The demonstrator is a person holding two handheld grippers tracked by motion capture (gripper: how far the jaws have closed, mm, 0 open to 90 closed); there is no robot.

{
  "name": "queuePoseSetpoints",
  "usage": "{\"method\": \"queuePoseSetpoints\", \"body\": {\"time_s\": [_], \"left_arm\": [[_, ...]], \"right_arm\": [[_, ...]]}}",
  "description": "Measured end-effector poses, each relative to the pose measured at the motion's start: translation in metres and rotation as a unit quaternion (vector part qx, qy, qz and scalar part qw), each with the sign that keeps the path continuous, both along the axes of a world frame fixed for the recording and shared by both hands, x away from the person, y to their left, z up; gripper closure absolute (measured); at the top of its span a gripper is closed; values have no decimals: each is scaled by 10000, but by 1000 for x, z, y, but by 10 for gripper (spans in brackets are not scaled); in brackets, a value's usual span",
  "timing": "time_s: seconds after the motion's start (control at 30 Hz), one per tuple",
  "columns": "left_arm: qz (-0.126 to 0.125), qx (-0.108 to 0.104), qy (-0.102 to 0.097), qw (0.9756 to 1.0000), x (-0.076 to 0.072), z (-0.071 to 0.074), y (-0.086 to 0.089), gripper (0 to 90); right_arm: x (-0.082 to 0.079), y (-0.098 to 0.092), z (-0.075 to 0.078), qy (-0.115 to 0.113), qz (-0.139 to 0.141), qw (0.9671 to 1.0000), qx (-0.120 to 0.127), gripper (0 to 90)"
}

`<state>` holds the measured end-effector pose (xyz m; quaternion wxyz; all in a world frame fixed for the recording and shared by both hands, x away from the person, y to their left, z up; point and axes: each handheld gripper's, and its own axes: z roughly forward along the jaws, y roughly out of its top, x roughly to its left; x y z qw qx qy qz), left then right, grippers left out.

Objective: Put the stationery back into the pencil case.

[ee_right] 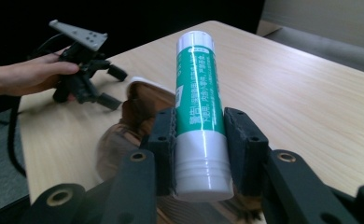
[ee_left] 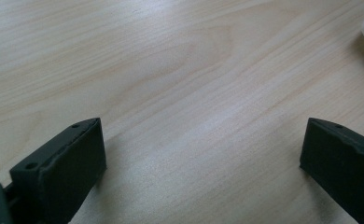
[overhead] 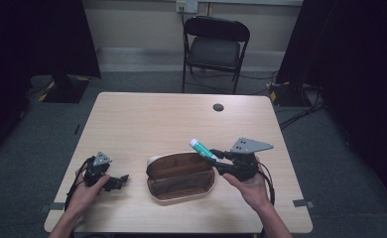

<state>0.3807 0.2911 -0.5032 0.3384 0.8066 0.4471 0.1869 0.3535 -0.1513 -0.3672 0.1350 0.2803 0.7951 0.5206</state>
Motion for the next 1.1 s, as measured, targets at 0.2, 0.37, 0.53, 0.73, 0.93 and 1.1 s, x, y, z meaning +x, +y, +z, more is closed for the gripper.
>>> {"method": "queuePoseSetpoints", "body": {"time_s": [0.2, 0.37, 0.53, 0.73, 0.93, 1.1], "left_arm": [[0, 1, 0, 10000, 0, 0, 0, 0], [-3, -8, 3, 10000, 0, 0, 0, 0], [0, -9, 3, 10000, 0, 0, 0, 0], [1, -12, 2, 10000, 0, 0, 0, 0], [3, -9, 3, 10000, 0, 0, 0, 0], [2, -7, 3, 10000, 0, 0, 0, 0]], "right_arm": [[-4, 20, -9, 26, 266, 9996, -129, 659], [-6, 34, -17, 108, 440, 9987, -221, 659], [-9, 53, -28, 211, 695, 9966, -386, 659], [-5, 65, -40, 346, 818, 9947, -510, 659], [2, 74, -60, 580, 864, 9920, -716, 659], [9, 76, -71, 739, 813, 9903, -848, 658]]}}
